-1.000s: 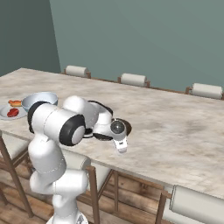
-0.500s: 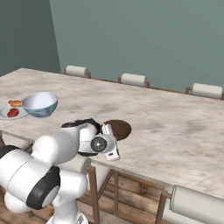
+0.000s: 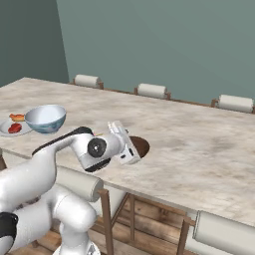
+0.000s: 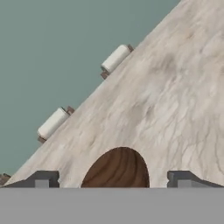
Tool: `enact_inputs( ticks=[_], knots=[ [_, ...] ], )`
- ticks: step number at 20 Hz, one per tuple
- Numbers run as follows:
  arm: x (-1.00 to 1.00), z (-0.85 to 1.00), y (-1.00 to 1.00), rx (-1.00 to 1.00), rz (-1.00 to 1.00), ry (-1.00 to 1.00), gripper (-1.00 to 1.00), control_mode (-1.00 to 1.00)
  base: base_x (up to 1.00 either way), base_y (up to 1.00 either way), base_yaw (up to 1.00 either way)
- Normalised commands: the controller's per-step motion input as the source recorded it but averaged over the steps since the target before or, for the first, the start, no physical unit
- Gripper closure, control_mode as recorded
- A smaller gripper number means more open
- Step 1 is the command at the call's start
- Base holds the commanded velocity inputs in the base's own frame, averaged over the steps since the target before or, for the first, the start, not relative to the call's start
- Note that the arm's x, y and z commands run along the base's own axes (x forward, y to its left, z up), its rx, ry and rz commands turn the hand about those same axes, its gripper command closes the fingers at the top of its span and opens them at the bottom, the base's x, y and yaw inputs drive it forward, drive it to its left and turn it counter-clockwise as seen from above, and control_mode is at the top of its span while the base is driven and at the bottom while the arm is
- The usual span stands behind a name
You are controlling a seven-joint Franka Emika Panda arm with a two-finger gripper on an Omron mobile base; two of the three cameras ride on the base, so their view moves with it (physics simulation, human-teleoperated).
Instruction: Take the smaller bowl and place it next to the appetizer plate on the dining counter , and place the larger bowl next to the plate with cooked food.
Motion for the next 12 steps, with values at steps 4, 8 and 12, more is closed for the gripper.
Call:
enact_inputs(
  ticks=[4,8,12],
  knots=[
    [0.20,1.00,-0.04,-0.23,0.00,0.12,-1.00,-1.00,0.00,0.00,0.00],
    [0.00,1.00,-0.11,-0.14,-0.03,0.25,-1.00,-1.00,0.00,0.00,0.00],
    [-0.40,0.79,-0.07,-0.09,-0.01,0.29,-1.00,-1.00,0.00,0.00,0.00]
  ],
)
